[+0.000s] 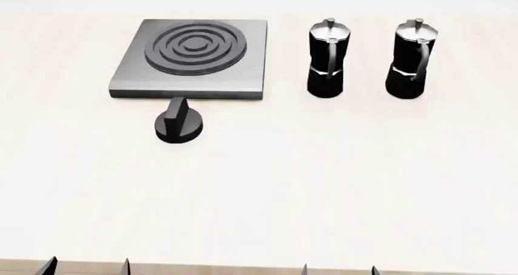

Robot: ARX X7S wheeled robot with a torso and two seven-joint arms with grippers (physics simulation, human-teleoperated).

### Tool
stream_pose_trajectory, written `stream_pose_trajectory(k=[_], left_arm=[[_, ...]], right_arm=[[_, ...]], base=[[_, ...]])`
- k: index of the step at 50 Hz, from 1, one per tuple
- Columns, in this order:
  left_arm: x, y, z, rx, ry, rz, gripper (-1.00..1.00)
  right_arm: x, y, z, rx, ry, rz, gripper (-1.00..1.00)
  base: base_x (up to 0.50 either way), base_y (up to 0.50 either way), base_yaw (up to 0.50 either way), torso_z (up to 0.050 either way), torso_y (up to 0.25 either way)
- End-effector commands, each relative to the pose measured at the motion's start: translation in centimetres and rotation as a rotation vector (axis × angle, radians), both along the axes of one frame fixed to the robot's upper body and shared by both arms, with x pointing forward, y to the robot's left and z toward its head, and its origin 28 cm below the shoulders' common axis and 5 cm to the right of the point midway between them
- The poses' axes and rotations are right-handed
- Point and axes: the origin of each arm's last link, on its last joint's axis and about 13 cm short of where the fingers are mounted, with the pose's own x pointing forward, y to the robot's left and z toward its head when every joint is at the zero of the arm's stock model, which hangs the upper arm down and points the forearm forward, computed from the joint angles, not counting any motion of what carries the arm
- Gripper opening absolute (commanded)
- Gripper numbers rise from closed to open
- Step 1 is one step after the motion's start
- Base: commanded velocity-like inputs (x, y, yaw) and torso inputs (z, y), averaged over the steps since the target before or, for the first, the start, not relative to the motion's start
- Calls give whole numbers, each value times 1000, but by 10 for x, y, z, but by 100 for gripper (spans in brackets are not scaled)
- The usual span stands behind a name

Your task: Put both moka pots on the stove.

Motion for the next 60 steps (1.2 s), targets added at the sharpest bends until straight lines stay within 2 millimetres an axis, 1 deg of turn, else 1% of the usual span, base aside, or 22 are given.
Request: stream_pose_trajectory(k=[1, 12, 14, 17, 21, 22, 23, 24, 25, 30, 36, 38, 41, 46, 60], left_arm=[[1, 0, -1, 0, 0, 0, 100], [-2, -1, 5, 0, -14, -5, 100], [-3, -1, 7, -1, -19, -6, 100], [-5, -1, 14, -6, -38, -7, 100], [-11, -2, 30, -6, -84, -15, 100], [-15, -2, 37, -11, -108, -20, 100], [-16, -2, 41, -8, -118, -20, 100], [-20, -2, 49, -10, -146, -19, 100], [-27, -2, 62, -18, -186, -21, 100], [-44, -2, 89, -37, -272, -30, 100], [-57, -1, 108, -52, -331, -35, 100], [-61, 0, 114, -55, -349, -33, 100], [-66, 0, 119, -59, -368, -33, 100], [-71, 0, 126, -64, -394, -35, 100], [-68, -2, 122, -61, -387, -39, 100]], right_arm=[[0, 0, 0, 0, 0, 0, 100], [-2, 2, 6, -9, -22, 7, 100], [-3, 3, 8, -12, -29, 8, 100], [-6, 3, 17, -20, -58, 9, 100], [-14, 5, 38, -35, -122, 15, 100], [-17, 6, 45, -42, -145, 19, 100], [-19, 6, 49, -51, -158, 18, 100], [-23, 7, 57, -46, -175, 22, 100], [-28, 7, 66, -53, -206, 27, 100], [-39, 9, 84, -57, -263, 32, 100], [-49, 11, 97, -64, -310, 42, 100], [-56, 12, 107, -66, -342, 45, 100], [-63, 13, 116, -71, -373, 48, 100], [-68, 14, 121, -66, -402, 49, 100], [-66, 15, 120, -68, -397, 57, 100]], base=[[0, 0, 0, 0, 0], [0, 0, 0, 0, 0], [0, 0, 0, 0, 0], [0, 0, 0, 0, 0], [0, 0, 0, 0, 0], [0, 0, 0, 0, 0], [0, 0, 0, 0, 0], [0, 0, 0, 0, 0], [0, 0, 0, 0, 0], [0, 0, 0, 0, 0], [0, 0, 0, 0, 0], [0, 0, 0, 0, 0], [0, 0, 0, 0, 0], [0, 0, 0, 0, 0], [54, 0, 0, 0, 0]])
